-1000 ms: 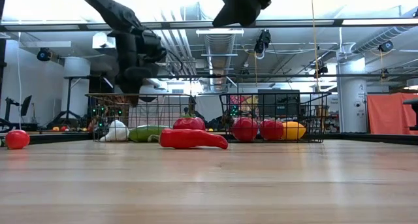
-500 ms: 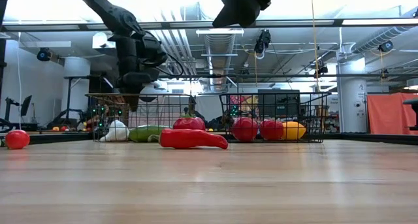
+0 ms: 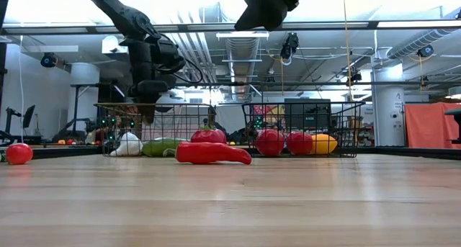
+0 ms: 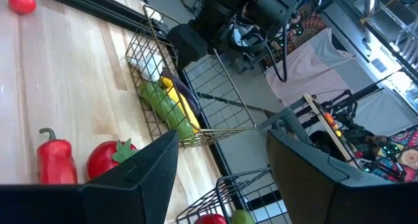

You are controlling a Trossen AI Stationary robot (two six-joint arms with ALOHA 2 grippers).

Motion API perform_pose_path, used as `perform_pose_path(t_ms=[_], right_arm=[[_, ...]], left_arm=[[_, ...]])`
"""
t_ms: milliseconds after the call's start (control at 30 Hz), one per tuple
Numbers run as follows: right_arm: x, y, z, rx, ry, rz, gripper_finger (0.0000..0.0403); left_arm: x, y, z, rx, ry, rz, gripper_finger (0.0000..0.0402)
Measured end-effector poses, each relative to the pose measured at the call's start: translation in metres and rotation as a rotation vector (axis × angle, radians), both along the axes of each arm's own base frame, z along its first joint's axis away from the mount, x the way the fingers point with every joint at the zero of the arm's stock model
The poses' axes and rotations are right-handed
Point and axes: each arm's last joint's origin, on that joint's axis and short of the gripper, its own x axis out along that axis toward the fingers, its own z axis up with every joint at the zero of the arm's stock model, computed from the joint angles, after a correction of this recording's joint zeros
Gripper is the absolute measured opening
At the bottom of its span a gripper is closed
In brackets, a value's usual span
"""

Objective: Sort produce into baskets
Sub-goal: Put the brown potato into the left wire basket

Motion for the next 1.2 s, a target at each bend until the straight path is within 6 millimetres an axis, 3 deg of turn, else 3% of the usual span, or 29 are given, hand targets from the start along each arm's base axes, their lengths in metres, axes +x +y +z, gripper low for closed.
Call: perform_pose_path(t_ms=[233,667,1200], right_arm=[[-0.0001,0.0000,-0.0003,-0.004,0.006,0.001,0.0224],[-0.0001,0.0000,-0.0003,-0.004,0.006,0.001,0.0224],[-0.0002,-0.0001,-0.0003,-0.004,0.006,0.000,0.0224]], left_arm=[[0.0001,0.0000,0.0000,-0.001,-0.002,0.007,0.0117],[0.0004,0.0003,0.0002,0.003,-0.007,0.010,0.0174],[0.0021,0.0019,0.0051,0.026,-0.047,0.052,0.0192]])
